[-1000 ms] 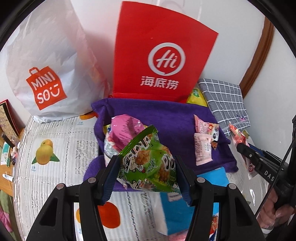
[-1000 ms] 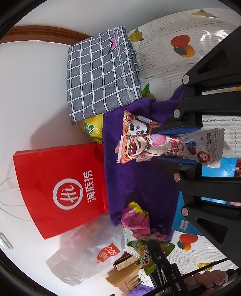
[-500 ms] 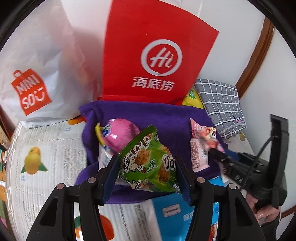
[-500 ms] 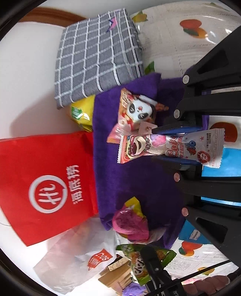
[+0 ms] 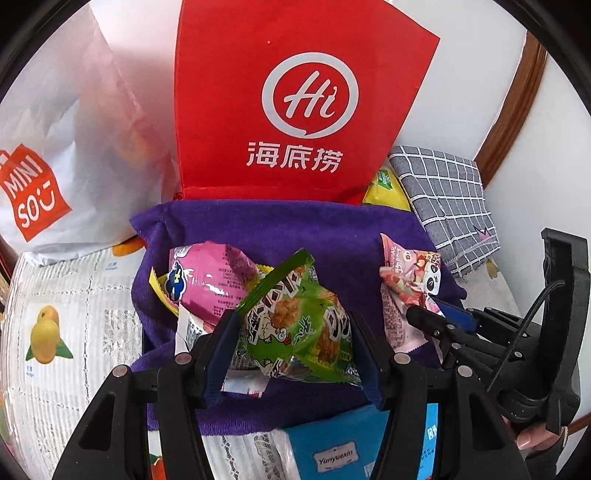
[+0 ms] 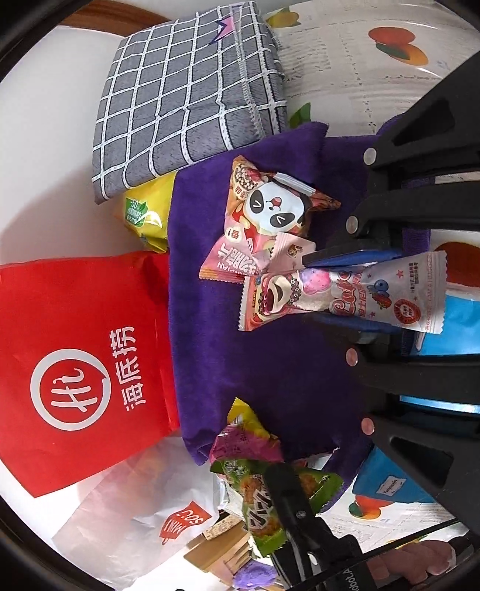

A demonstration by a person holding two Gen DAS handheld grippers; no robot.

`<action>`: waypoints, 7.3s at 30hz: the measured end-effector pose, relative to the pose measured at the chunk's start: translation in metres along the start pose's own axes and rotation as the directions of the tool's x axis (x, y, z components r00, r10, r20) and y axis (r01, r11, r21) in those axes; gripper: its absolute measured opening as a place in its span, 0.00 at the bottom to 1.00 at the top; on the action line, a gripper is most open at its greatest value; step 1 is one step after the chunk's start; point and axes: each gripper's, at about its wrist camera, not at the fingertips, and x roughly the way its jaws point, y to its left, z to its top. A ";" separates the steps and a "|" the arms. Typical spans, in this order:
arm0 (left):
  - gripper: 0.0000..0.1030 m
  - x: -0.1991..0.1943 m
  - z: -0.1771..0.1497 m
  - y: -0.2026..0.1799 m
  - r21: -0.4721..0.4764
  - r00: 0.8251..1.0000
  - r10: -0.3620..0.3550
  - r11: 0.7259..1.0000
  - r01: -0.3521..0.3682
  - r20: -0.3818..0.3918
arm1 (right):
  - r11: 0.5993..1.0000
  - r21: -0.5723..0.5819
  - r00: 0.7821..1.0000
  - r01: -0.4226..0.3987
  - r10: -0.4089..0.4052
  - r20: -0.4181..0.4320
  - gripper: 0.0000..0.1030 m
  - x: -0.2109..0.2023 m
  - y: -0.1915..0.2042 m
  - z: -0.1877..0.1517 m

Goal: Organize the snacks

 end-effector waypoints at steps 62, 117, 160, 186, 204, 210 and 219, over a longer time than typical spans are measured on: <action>0.83 -0.136 -0.127 0.040 -0.108 0.998 0.053 0.993 -0.050 0.027 | 0.997 0.013 0.997 -0.077 0.077 -0.004 0.57 -0.102 0.046 -0.138; 0.81 -0.061 -0.203 -0.053 0.125 0.984 0.002 0.992 0.020 -0.176 | 0.997 0.000 0.996 0.078 -0.078 -0.051 0.45 -0.104 -0.013 -0.208; 0.62 -0.138 -0.125 -0.012 0.030 0.999 -0.010 1.000 0.008 0.049 | 0.998 -0.040 0.991 0.050 -0.045 0.122 0.49 -0.160 0.022 -0.133; 0.62 -0.069 0.010 -0.006 0.114 0.995 0.042 0.992 -0.052 0.093 | 0.998 -0.011 0.986 0.065 -0.062 0.152 0.49 -0.087 0.006 0.000; 0.63 -0.030 0.034 0.021 0.088 0.994 0.072 0.993 -0.079 0.086 | 0.999 -0.044 0.990 -0.011 0.017 0.140 0.49 -0.030 0.017 0.051; 0.63 -0.020 0.033 0.024 0.076 0.994 0.086 0.993 -0.091 0.067 | 0.999 -0.043 0.990 -0.026 0.031 0.140 0.49 -0.021 0.012 0.056; 0.63 -0.009 0.030 0.021 0.078 0.995 0.092 0.992 -0.096 0.047 | 0.998 -0.048 0.995 -0.027 0.031 0.096 0.49 -0.008 -0.004 0.061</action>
